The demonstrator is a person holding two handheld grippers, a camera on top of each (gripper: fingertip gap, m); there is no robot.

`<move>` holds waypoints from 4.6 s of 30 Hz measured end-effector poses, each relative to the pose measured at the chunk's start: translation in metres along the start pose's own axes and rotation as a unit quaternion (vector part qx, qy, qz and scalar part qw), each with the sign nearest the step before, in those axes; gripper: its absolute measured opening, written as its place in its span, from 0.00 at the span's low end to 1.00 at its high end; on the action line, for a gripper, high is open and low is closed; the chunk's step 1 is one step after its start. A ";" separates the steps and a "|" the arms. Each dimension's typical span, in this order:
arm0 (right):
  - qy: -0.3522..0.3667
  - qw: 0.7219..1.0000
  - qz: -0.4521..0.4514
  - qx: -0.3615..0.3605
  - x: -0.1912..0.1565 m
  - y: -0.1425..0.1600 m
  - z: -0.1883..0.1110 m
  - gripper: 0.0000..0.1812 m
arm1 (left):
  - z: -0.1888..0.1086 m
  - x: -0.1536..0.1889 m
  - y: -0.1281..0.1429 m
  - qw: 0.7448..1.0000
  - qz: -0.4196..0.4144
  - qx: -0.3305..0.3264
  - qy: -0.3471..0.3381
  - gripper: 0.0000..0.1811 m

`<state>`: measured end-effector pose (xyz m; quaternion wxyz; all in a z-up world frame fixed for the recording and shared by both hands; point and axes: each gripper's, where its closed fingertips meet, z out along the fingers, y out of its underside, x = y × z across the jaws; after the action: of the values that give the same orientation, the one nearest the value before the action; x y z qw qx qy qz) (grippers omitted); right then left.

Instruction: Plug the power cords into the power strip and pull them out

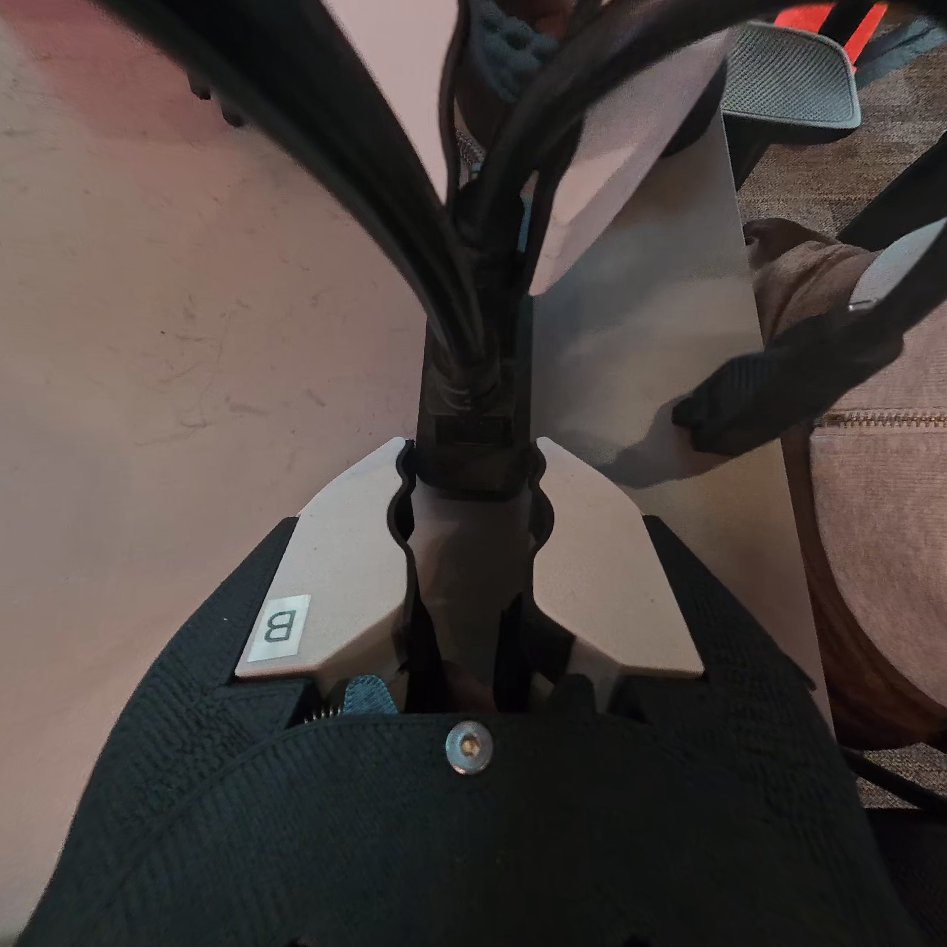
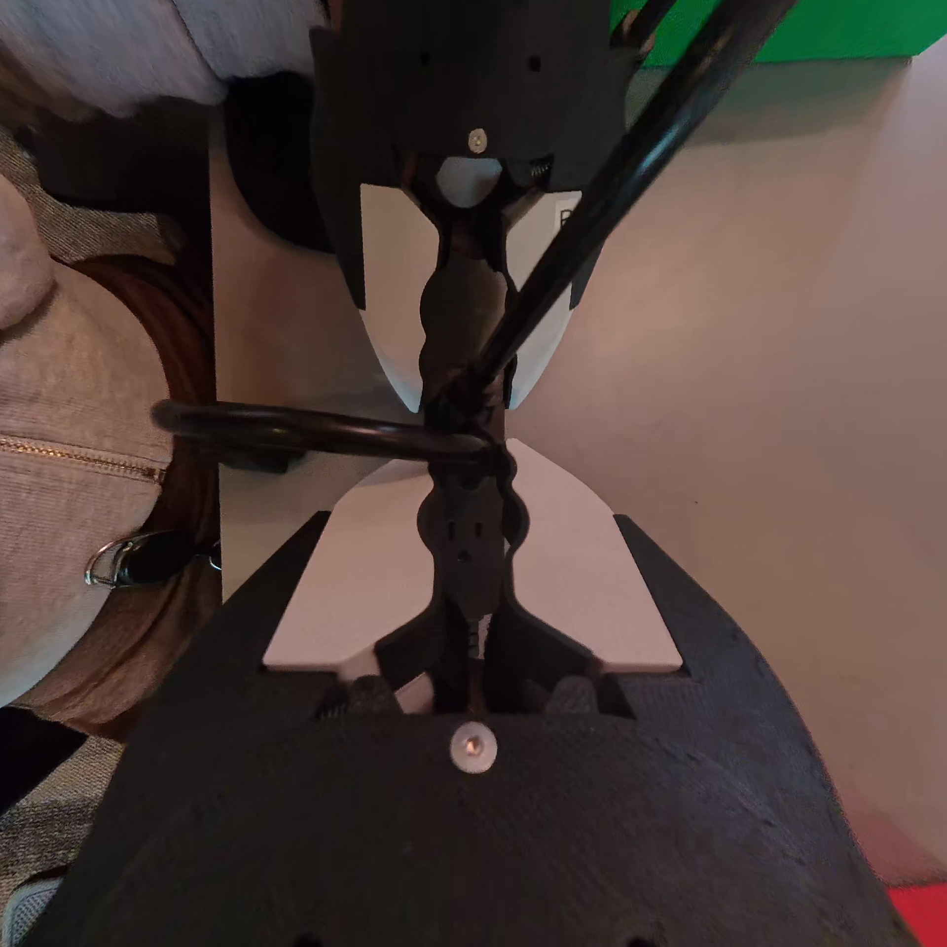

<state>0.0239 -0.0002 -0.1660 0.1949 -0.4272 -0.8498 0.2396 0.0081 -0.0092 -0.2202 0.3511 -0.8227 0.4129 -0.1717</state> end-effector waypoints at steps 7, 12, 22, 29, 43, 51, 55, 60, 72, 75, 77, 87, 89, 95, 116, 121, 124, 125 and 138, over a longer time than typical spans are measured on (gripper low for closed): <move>0.000 1.000 -0.004 -0.016 0.000 -0.001 0.001 0.12 | 0.000 0.000 0.000 1.000 0.000 0.000 -0.001 0.23; -0.014 0.999 0.006 -0.033 0.001 0.001 -0.001 0.12 | 0.001 0.000 0.000 1.000 0.002 -0.002 0.000 0.23; -0.010 0.996 -0.021 -0.082 -0.001 0.001 -0.001 0.12 | 0.000 0.000 0.000 1.000 0.000 0.000 0.001 0.23; -0.020 0.994 -0.021 -0.108 -0.001 0.002 0.000 0.12 | 0.001 0.001 0.000 1.000 0.000 0.001 0.002 0.23; -0.020 0.995 -0.001 -0.097 -0.001 0.004 -0.002 0.12 | 0.001 0.002 0.001 1.000 -0.004 0.000 0.005 0.23; -0.016 0.998 0.020 -0.064 -0.001 0.005 -0.003 0.12 | 0.001 0.002 0.001 1.000 0.001 -0.002 0.003 0.23; -0.003 0.998 0.009 -0.062 -0.002 0.001 0.001 0.12 | 0.000 0.003 0.002 1.000 -0.001 -0.003 0.006 0.23; -0.016 0.997 0.015 -0.068 -0.001 0.001 0.001 0.12 | 0.000 0.003 0.001 1.000 -0.002 -0.006 0.010 0.23; -0.015 0.998 0.023 -0.063 -0.001 0.003 -0.001 0.12 | 0.001 0.004 0.001 1.000 0.000 -0.005 0.011 0.23; -0.003 0.998 0.011 -0.065 -0.003 0.003 -0.001 0.12 | 0.000 0.004 0.001 1.000 0.000 -0.004 0.009 0.23; -0.006 0.998 0.018 -0.059 -0.002 0.003 0.000 0.12 | 0.000 0.004 0.001 1.000 -0.001 -0.005 0.010 0.23; 0.003 0.998 0.012 -0.057 -0.002 0.001 0.001 0.12 | -0.001 0.004 0.001 1.000 -0.002 -0.005 0.011 0.23; -0.008 0.998 0.023 -0.052 -0.002 0.005 -0.002 0.12 | 0.000 0.005 0.001 1.000 0.000 -0.005 0.010 0.23; -0.013 0.998 0.038 -0.044 -0.003 0.006 -0.002 0.13 | 0.000 0.006 0.000 1.000 0.002 -0.006 0.014 0.23; 0.032 0.999 -0.019 0.037 -0.003 -0.008 -0.010 0.42 | 0.000 0.005 0.000 1.000 0.006 -0.002 0.009 0.23; -0.001 0.977 0.085 0.195 -0.020 -0.005 -0.031 0.47 | 0.000 0.004 0.001 1.000 0.008 -0.003 0.007 0.23; -0.002 0.942 0.141 0.306 -0.026 -0.001 -0.038 0.52 | 0.001 0.004 0.001 1.000 0.015 -0.005 0.000 0.23; 0.010 0.928 0.146 0.342 -0.027 0.001 -0.041 0.45 | 0.001 0.004 0.001 1.000 0.017 -0.005 -0.002 0.23; -0.014 0.979 0.086 0.182 -0.012 -0.003 -0.016 0.16 | 0.001 0.003 0.002 1.000 0.016 -0.008 -0.001 0.23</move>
<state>0.0374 -0.0078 -0.1525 0.2364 -0.4532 -0.7544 0.4119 0.0095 -0.0118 -0.2228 0.3481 -0.8188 0.4270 -0.1616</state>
